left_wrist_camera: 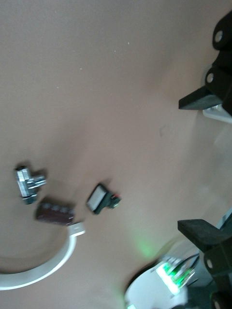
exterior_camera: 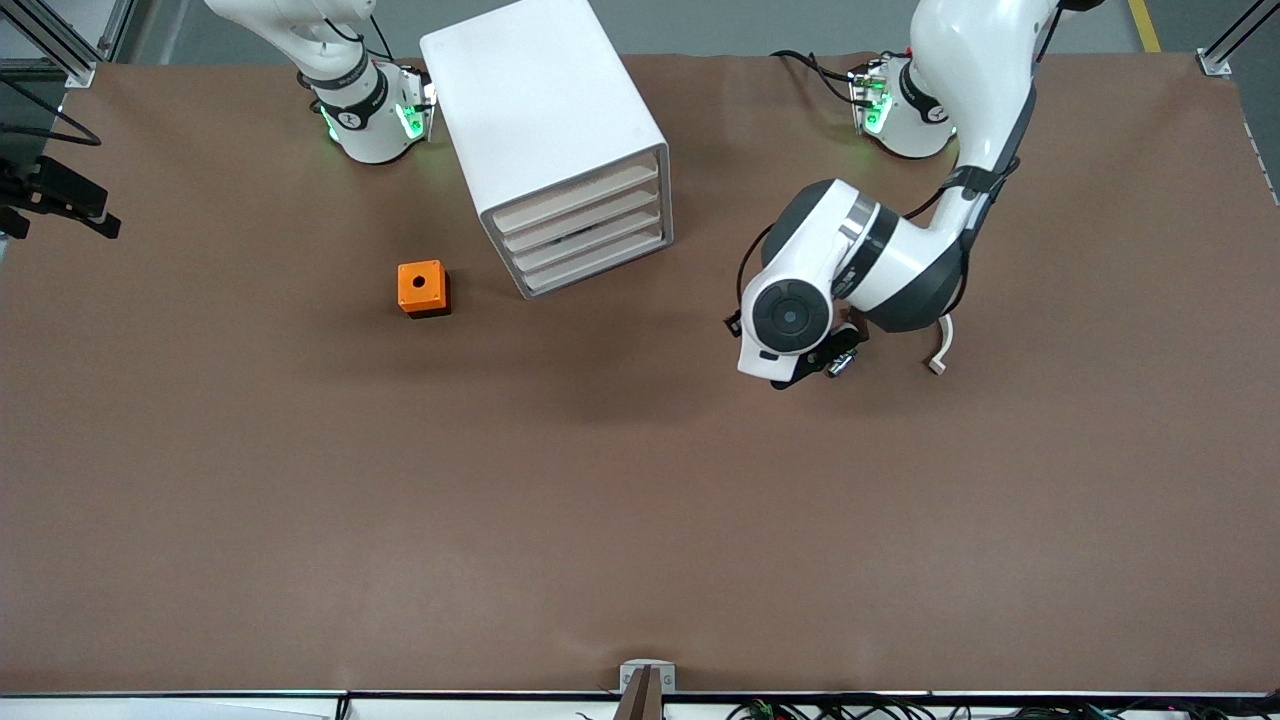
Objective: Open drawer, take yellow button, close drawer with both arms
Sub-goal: 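Move the left gripper toward the white cabinet's drawer handle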
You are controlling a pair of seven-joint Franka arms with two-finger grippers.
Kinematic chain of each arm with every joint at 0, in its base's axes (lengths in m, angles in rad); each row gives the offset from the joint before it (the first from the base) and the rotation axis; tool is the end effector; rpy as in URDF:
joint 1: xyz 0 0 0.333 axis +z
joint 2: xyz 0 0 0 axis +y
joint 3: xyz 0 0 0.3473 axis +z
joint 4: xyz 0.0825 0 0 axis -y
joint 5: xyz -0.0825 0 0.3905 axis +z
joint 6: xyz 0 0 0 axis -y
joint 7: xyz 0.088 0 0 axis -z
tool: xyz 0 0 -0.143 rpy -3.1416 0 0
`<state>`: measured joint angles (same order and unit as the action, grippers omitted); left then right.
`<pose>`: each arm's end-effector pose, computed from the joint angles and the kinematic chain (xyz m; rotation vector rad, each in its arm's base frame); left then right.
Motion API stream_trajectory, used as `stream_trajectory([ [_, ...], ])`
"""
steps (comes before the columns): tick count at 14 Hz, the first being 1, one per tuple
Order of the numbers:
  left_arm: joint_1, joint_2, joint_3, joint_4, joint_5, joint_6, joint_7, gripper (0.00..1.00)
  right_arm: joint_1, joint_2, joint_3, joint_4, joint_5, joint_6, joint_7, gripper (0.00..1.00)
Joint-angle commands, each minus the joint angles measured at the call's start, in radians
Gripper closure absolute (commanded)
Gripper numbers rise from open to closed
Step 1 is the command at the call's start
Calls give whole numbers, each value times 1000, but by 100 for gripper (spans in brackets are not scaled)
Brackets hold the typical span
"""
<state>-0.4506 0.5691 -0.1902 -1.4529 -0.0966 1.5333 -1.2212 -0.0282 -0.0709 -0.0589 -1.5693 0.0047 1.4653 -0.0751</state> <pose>0.5277 -0.3883 0.3250 -2.6810 -0.8364 0.6437 0.5224 -0.0462 0.6499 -3.1296 0.0178 0.0507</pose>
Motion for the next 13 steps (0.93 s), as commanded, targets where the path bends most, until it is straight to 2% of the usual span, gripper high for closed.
stream_trajectory([
  [1,-26,80,2,98,-92,-28,-163,0,7,-27,1,-23,-17,1,8,0],
  [3,-36,124,0,152,-190,-61,-272,0,7,-27,-1,-23,-17,1,8,0],
  [7,-53,152,9,173,-408,-78,-421,0,7,-27,-1,-23,-17,1,8,0],
  [10,-51,186,11,190,-596,-78,-666,0,7,-27,-1,-23,-17,1,8,0],
  [13,-56,219,-2,192,-666,-100,-834,0,7,-27,-1,-23,-17,1,8,0],
])
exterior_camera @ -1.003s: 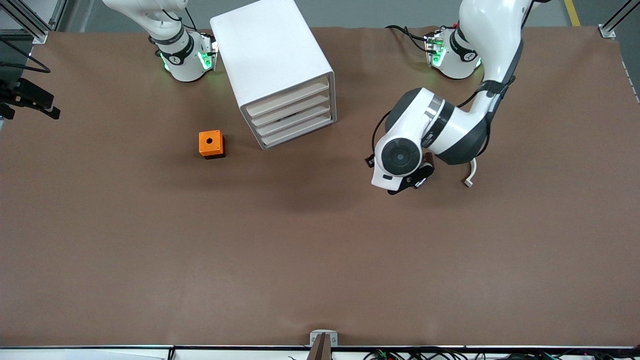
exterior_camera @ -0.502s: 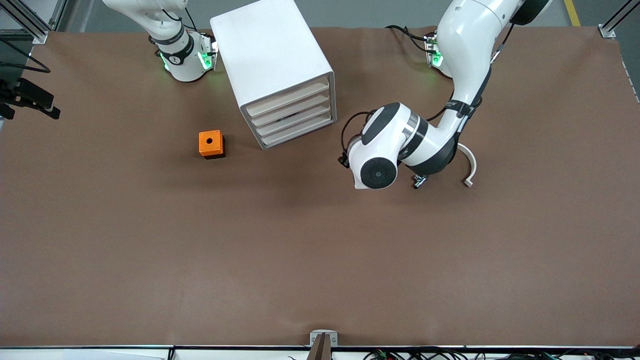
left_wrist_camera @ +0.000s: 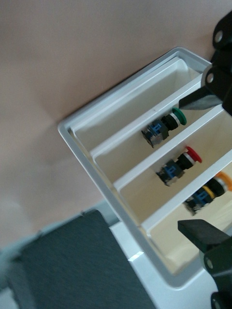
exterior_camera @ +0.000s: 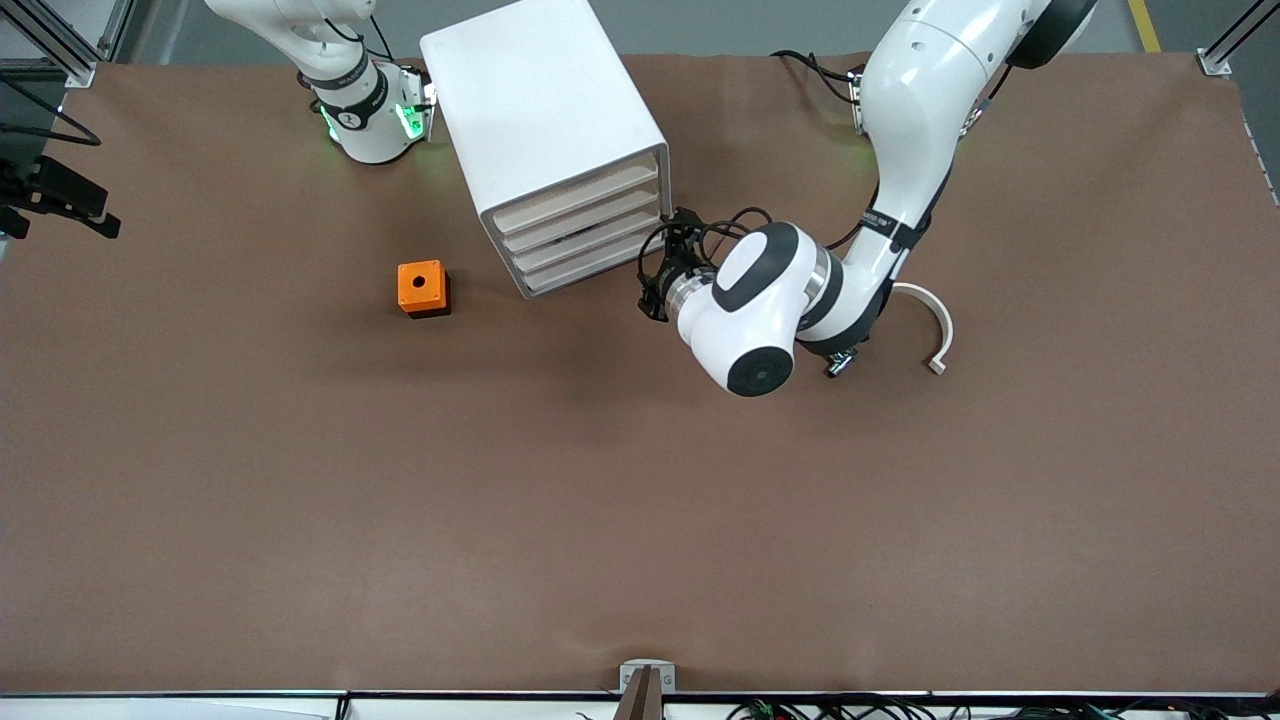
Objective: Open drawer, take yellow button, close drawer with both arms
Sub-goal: 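Move the left gripper toward the white cabinet's drawer handle, then grasp the drawer handle with the left gripper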
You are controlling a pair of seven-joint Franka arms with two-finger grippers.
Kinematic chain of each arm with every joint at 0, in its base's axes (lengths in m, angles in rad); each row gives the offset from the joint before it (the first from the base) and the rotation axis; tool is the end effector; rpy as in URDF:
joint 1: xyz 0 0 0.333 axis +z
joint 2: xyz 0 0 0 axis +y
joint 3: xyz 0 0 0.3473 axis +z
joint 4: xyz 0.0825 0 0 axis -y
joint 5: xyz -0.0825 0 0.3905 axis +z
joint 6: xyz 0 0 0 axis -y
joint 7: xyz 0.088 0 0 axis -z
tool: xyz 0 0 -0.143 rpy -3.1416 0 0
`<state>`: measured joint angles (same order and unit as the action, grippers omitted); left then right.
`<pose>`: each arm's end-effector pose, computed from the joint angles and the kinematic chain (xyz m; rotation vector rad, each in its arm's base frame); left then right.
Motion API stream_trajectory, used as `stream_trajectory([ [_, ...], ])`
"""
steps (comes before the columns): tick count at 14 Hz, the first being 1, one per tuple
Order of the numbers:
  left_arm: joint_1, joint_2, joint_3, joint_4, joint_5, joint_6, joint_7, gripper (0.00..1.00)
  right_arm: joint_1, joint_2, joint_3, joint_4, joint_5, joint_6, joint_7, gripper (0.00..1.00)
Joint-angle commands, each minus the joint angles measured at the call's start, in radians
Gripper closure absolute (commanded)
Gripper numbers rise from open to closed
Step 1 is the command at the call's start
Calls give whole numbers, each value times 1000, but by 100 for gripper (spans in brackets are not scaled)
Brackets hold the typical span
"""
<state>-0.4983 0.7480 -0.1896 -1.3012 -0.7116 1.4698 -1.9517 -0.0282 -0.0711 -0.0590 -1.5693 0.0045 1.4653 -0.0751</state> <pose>0.4963 -0.4958 0.3089 -1.9121 -1.6440 1.3148 0.5224 -0.0462 0.6500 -3.1298 0.0180 0.0504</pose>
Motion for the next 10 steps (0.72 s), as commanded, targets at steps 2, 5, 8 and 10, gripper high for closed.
stream_trajectory([
  [2,-11,51,1,39,-123,-71,-183,0,7,-27,-1,-23,-17,1,8,0],
  [5,-9,79,1,33,-195,-114,-243,0,7,-27,-1,-23,-17,3,8,0],
  [8,-9,82,2,23,-218,-126,-262,8,7,-27,-1,-23,-17,3,8,0],
  [10,-8,102,1,17,-233,-146,-317,20,7,-27,-1,-23,-17,3,6,0],
])
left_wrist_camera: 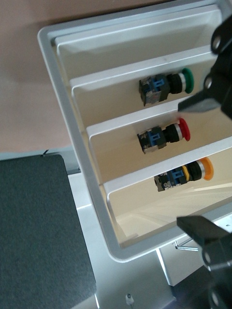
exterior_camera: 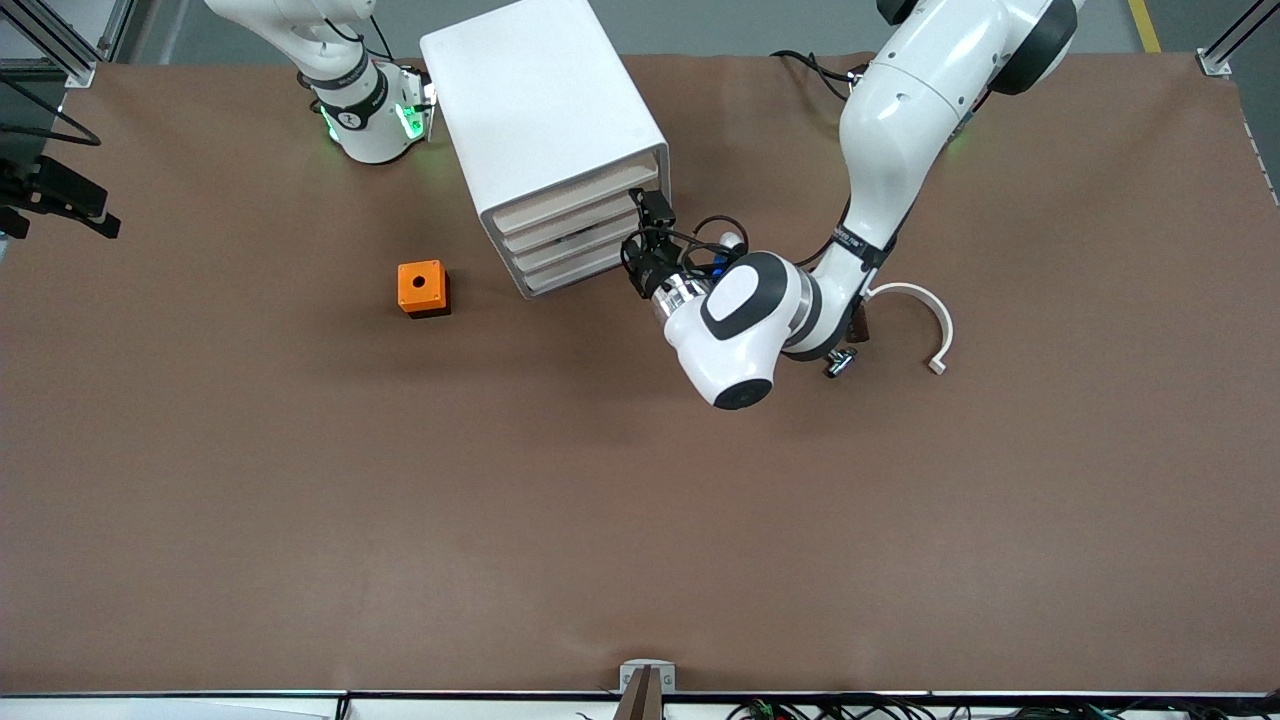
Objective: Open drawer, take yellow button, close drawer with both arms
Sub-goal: 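Grasp the drawer handle with the left gripper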
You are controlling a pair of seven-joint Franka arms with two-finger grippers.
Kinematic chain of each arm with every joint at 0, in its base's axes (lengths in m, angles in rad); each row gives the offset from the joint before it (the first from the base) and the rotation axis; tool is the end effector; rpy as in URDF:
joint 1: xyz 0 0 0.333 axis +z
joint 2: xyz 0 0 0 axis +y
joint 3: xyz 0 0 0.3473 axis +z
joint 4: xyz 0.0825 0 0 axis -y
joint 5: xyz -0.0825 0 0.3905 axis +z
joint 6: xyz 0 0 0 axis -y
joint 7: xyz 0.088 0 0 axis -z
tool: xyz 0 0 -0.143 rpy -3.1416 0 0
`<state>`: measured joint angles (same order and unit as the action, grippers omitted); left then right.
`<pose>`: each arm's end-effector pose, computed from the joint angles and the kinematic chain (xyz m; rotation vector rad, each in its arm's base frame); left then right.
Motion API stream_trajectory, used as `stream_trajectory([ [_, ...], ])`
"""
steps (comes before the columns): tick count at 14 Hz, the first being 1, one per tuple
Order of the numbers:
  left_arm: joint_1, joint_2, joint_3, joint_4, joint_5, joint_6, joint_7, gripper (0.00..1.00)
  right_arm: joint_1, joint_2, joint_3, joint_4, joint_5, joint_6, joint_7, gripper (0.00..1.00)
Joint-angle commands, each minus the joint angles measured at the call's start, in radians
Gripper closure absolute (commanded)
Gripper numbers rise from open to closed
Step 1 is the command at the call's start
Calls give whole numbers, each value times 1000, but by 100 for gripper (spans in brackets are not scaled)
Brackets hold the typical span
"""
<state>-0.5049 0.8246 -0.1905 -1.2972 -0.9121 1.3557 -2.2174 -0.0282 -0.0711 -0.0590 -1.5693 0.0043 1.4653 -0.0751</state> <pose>0.4717 -0.5129 0.2866 -1.4328 -1.6356 1.4476 0.5223 -0.0463 0.6500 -3.1300 0.0180 0.0504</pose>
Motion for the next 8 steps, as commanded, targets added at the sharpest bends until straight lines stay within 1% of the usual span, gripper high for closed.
stream_trajectory([
  [1,-3,30,2,10,-45,-44,-62,25,7,-27,-1,-23,-17,3,6,0],
  [3,-3,28,2,-8,-47,-61,-62,34,7,-27,-1,-23,-17,1,6,0],
  [4,-6,28,2,-20,-47,-67,-62,36,7,-27,-1,-23,-17,1,6,0],
  [6,-11,30,2,-40,-47,-69,-62,40,7,-27,-1,-21,-17,1,8,0],
  [8,-18,28,0,-69,-47,-79,-62,41,8,-27,1,-21,-17,1,6,0],
])
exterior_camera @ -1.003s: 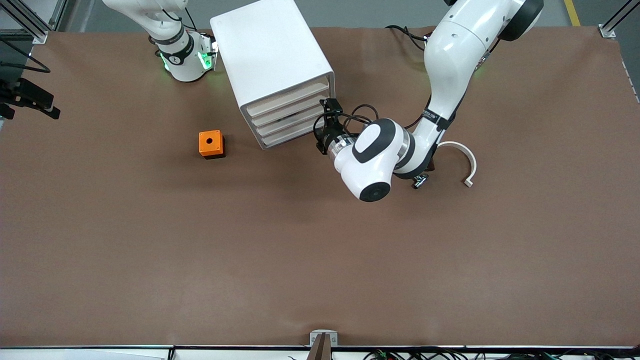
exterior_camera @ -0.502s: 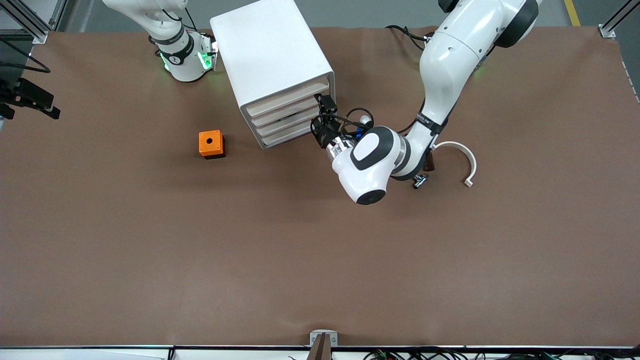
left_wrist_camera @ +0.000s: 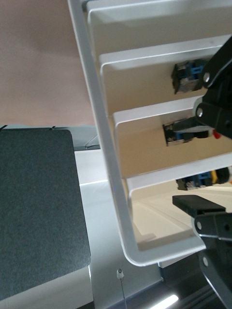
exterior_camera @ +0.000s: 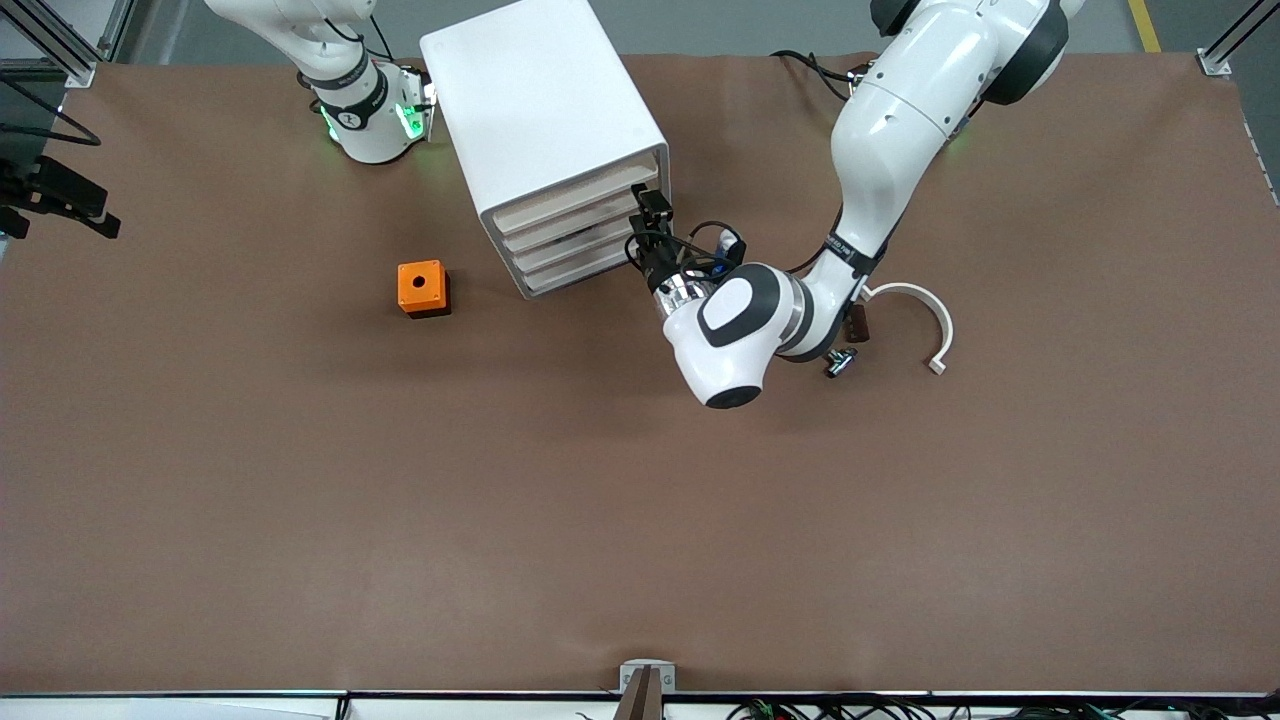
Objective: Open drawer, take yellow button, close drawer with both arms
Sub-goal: 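Grasp the drawer handle with the left gripper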
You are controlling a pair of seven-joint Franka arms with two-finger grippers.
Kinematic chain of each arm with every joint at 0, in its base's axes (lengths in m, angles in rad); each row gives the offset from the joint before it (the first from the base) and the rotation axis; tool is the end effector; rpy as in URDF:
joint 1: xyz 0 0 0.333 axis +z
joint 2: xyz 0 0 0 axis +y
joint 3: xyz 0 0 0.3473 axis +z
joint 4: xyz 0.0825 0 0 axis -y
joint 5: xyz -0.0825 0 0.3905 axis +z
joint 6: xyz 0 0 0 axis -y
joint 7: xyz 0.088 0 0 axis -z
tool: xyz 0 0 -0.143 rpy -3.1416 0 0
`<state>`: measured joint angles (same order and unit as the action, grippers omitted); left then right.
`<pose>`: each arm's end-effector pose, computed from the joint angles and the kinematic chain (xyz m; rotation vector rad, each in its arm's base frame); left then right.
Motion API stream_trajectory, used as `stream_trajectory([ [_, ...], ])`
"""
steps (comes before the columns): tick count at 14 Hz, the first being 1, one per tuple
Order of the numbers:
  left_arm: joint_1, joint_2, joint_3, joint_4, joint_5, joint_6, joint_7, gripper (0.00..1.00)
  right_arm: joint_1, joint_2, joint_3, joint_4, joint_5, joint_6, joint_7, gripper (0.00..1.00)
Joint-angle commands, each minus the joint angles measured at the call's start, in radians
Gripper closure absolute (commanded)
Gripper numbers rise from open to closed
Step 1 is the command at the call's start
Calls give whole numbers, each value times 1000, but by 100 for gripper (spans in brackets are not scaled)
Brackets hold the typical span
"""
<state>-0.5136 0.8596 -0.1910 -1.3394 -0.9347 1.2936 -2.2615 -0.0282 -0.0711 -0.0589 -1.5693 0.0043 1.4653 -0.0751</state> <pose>0.4468 -0.5098 0.2557 -1.2968 -1.5500 1.4245 0.5224 -0.0462 0.6500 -3.1300 0.0178 0.0504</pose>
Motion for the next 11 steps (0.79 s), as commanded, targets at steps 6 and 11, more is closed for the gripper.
stream_trajectory([
  [6,-35,-7,-8,-30,-32,-53,-16,43,7,-25,-1,-20,-17,1,6,0],
  [11,-52,-7,-8,-27,-55,-51,-13,54,7,-22,-1,-18,-17,1,3,0],
])
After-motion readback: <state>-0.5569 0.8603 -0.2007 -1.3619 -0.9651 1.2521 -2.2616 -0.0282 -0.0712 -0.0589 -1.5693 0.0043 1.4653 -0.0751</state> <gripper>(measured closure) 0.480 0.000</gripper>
